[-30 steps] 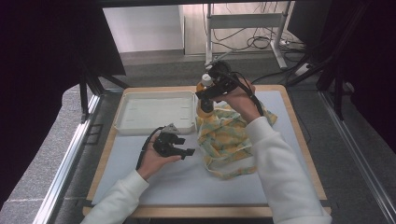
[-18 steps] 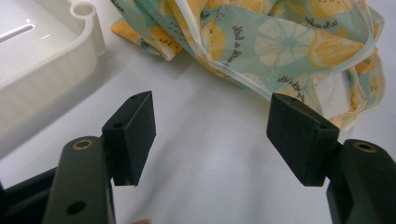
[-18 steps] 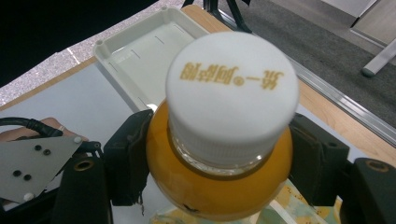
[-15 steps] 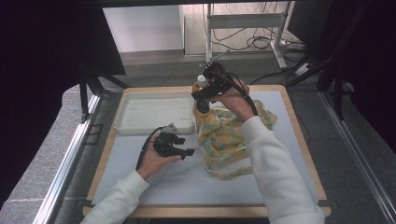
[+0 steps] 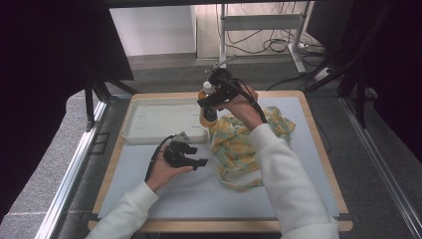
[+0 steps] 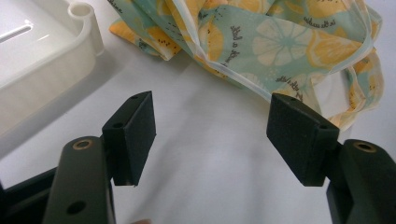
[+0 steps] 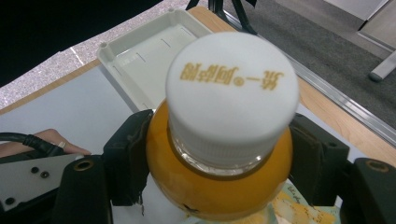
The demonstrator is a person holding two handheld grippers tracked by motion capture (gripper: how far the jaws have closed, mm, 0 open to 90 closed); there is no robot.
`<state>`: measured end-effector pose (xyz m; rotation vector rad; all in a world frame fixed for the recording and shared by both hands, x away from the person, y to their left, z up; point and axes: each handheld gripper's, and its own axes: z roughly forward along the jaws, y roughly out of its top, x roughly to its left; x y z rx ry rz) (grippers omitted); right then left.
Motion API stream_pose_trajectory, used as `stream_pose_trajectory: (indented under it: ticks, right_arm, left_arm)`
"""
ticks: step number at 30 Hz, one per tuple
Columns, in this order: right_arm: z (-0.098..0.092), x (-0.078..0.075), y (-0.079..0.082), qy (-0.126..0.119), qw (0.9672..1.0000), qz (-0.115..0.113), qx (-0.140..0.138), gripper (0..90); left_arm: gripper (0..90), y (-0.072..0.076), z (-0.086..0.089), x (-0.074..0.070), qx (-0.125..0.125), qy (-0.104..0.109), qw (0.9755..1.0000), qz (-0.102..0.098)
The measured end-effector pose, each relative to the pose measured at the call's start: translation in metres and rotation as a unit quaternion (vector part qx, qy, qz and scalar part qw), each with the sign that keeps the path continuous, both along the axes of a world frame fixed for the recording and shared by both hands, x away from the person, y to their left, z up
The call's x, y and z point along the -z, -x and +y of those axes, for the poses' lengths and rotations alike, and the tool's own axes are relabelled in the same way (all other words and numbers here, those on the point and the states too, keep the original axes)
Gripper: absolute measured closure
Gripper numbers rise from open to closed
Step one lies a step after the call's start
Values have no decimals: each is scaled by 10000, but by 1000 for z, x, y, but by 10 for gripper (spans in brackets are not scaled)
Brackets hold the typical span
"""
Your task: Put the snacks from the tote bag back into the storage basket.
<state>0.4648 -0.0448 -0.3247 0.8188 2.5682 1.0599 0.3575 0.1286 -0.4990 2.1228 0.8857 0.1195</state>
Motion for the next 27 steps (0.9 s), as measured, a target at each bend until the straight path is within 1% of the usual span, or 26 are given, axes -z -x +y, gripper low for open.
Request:
stream_pose_trajectory:
  ticks: [13,20,27]
  right_arm:
    - [18,12,-8,-17,10000,68,-41,302]
    - [27,21,-14,30,9999,123,-7,301]
    - [37,30,-20,60,9999,160,5,301]
  left_arm:
    - [325,0,0,0,48,-22,10000,-25]
    - [325,0,-1,1,85,-63,9999,-27]
    - [325,-1,0,1,50,10,10000,-17]
